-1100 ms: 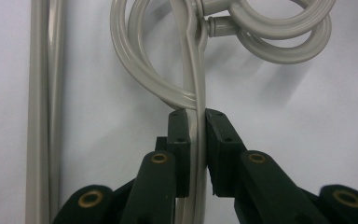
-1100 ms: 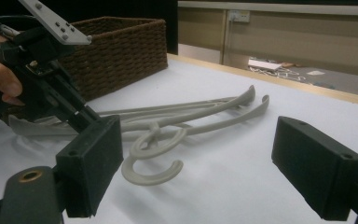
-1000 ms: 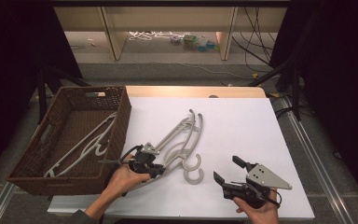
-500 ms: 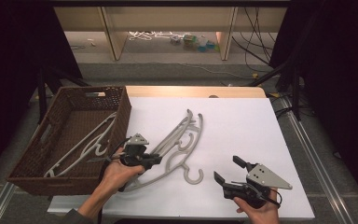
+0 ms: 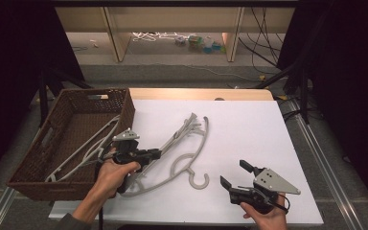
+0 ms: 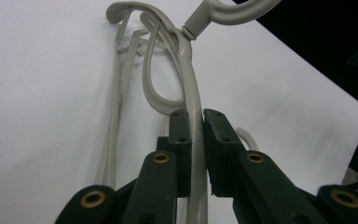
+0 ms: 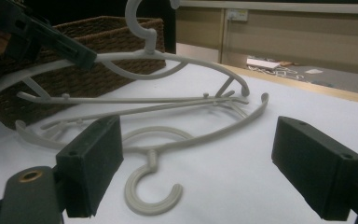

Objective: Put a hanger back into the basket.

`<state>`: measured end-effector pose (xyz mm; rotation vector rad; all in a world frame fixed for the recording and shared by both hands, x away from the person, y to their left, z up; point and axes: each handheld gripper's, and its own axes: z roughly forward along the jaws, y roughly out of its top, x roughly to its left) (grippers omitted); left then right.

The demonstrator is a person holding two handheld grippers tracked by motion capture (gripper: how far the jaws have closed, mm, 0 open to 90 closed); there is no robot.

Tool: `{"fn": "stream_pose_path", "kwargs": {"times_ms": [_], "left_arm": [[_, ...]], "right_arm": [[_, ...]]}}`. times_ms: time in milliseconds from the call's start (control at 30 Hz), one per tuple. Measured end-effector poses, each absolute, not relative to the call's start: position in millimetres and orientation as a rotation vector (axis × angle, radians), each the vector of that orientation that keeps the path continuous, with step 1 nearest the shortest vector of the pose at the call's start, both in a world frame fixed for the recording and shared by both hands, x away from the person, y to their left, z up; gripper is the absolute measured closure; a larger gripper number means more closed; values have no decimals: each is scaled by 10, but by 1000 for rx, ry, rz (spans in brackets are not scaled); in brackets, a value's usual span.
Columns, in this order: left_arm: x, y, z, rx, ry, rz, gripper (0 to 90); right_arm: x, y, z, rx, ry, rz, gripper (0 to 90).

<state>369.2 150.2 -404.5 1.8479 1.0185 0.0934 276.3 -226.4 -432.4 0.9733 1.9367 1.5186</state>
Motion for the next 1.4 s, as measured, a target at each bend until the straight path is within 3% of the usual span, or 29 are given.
{"fn": "stream_pose_path", "kwargs": {"times_ms": [900,1400], "left_arm": [[3758,1908,-3567,1689,1057,58,819],[3604,2538,-2856,1639,1046,247,819]], "right_arm": [[2779,-2254,-4346,975,1941,1523,172],[2776,-2255,-4342,978,1952,1509,172]]}}
